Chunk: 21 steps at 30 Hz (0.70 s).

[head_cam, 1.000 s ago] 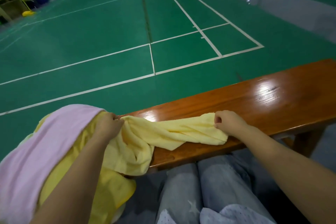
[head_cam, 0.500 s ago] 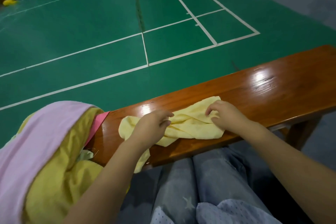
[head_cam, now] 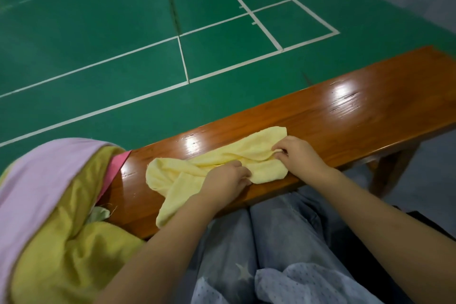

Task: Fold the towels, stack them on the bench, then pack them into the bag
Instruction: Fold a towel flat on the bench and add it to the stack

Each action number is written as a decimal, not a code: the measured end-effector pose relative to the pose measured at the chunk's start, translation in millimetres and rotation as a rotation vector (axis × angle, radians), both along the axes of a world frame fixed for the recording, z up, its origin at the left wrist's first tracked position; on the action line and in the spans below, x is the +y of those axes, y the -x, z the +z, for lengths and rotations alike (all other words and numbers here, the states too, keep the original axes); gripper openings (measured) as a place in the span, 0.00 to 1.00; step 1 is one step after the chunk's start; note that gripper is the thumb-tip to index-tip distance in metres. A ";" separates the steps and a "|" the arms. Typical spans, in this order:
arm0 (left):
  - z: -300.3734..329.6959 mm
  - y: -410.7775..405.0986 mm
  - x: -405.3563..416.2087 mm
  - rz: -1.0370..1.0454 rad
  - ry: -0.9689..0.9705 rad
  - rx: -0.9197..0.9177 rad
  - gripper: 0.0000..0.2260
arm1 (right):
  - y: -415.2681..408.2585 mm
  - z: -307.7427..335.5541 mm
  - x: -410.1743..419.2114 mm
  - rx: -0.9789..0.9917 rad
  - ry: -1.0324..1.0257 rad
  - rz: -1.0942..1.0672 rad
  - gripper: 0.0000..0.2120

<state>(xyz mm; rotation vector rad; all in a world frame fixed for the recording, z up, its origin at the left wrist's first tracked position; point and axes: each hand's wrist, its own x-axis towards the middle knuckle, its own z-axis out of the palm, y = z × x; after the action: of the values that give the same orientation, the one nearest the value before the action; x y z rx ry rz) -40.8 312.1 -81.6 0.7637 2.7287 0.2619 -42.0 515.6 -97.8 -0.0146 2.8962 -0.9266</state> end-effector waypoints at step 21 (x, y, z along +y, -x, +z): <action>-0.5 18.9 17.0 0.548 -0.180 -0.293 0.13 | -18.8 13.7 -24.4 0.024 0.192 -0.112 0.08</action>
<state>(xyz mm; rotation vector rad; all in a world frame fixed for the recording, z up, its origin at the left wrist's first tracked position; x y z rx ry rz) -59.6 329.1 -82.0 -0.0103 2.5918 0.6834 -23.1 491.2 -84.1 0.1236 2.8426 -1.2294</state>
